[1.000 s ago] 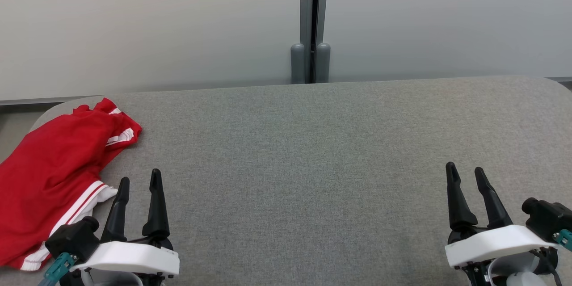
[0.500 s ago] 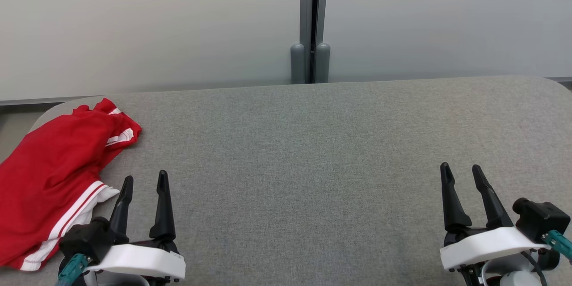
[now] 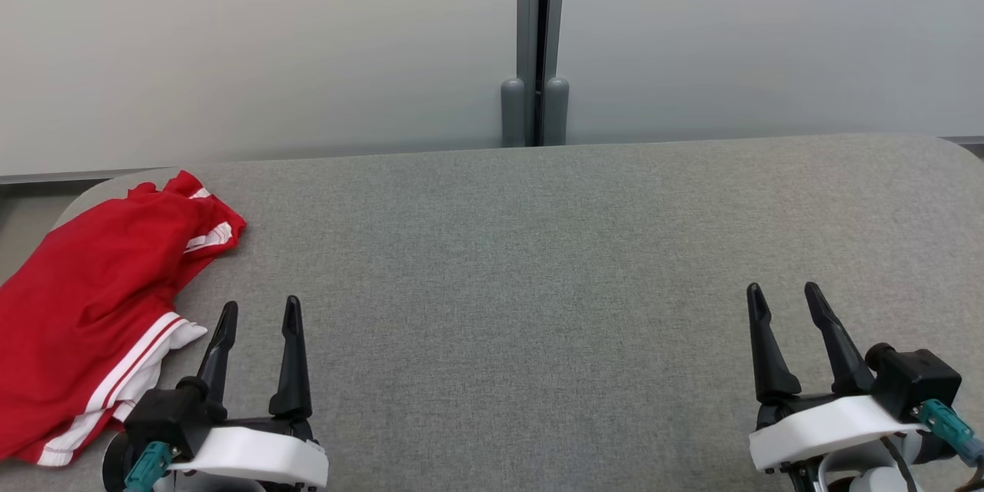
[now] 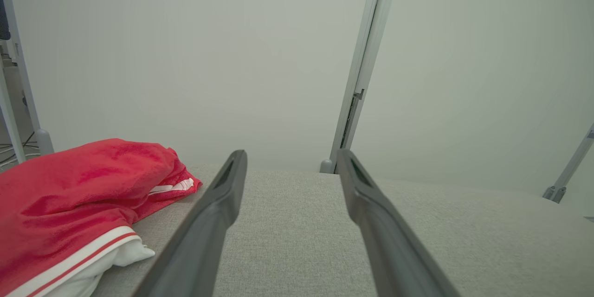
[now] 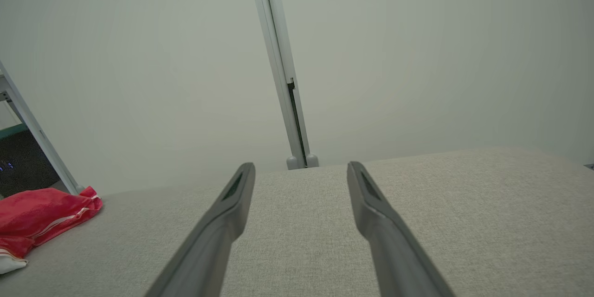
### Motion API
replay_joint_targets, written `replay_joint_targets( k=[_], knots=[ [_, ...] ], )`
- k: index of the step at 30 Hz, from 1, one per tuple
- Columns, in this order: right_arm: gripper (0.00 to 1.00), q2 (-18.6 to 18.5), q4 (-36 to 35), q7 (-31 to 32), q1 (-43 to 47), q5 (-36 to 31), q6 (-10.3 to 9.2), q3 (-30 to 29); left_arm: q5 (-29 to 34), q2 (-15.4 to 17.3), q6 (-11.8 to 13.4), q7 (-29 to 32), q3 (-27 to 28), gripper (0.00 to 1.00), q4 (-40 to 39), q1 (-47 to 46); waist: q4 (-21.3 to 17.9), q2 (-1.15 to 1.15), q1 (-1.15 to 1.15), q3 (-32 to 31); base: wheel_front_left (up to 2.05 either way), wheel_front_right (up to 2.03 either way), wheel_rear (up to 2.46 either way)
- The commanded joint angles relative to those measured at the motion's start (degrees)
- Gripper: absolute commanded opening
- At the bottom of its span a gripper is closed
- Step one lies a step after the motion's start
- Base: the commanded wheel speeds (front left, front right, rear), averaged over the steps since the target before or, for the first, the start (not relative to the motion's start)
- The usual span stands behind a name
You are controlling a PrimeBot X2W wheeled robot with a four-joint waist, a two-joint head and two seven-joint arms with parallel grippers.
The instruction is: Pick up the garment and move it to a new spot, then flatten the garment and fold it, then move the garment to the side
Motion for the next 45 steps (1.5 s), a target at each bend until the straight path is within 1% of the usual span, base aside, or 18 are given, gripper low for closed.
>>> replay_joint_targets(
  k=[1,15,38,43,45],
  knots=[
    [1.00,-0.55,0.05,-0.69,-0.60,-1.24,0.11,0.17,1.35,0.33,0.39,-0.45,-0.18,1.00,-0.08,0.22,0.03,0.00,0.00,-0.04,0.00,0.00,0.00],
    [1.00,-0.49,0.15,-2.19,-0.62,-5.86,0.12,0.89,5.99,0.37,0.89,-1.90,-0.57,1.00,-0.13,0.62,0.15,0.00,0.00,-0.25,0.00,0.00,0.00],
    [1.00,-0.29,0.80,-2.03,-0.74,-5.36,0.12,0.82,4.30,0.37,1.31,-1.80,-0.36,1.00,1.56,0.11,0.20,0.00,0.00,0.06,0.00,0.00,0.00],
    [1.00,-0.20,0.85,-2.03,-0.50,-5.04,0.12,1.31,3.97,0.37,1.18,-1.80,0.16,1.00,2.34,-0.08,1.30,0.00,0.00,0.11,0.00,0.00,0.00],
    [1.00,-0.18,0.89,-2.03,-0.46,-4.91,0.12,1.74,3.83,0.38,1.66,-1.80,0.55,1.00,2.40,-0.20,2.28,0.00,0.00,0.08,0.00,0.00,0.00]
  ],
)
